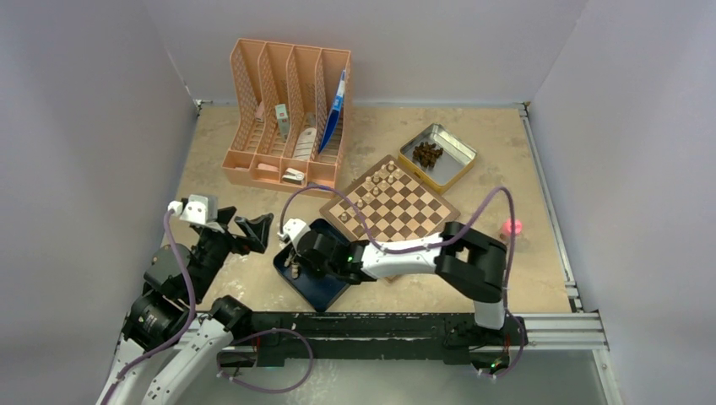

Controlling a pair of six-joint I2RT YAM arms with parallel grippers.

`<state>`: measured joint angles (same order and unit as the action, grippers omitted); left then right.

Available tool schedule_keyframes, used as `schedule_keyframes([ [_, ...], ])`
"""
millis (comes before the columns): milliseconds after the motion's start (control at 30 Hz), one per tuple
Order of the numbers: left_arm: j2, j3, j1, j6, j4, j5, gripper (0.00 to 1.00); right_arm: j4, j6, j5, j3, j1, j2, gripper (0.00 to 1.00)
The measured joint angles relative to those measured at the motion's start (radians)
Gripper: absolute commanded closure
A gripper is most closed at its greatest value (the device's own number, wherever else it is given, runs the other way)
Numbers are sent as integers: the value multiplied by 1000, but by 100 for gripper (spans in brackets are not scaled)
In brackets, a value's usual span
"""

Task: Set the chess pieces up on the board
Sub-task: Pick up the chess piece from the storage box, then place the chess piece on the chessboard.

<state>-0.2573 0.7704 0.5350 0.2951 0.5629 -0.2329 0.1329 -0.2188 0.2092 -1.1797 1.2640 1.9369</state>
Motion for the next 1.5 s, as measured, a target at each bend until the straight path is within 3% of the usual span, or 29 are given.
schedule_keyframes([
  [367, -31, -18, 0, -10, -29, 51, 11, -85, -81, -22, 26, -13, -190, 93],
  [600, -71, -49, 0, -54, -72, 150, 13, -131, -99, -84, 92, -91, -299, 92],
  [867, -182, -117, 0, -183, -166, 428, 14, -156, -113, -182, 126, -175, -388, 92],
  [1133, -304, -177, 0, -329, -204, 723, 17, -197, -130, -254, 172, -180, -425, 92],
  [1500, -409, -196, 0, -522, -263, 1080, 24, -224, -143, -254, 174, -192, -571, 92],
])
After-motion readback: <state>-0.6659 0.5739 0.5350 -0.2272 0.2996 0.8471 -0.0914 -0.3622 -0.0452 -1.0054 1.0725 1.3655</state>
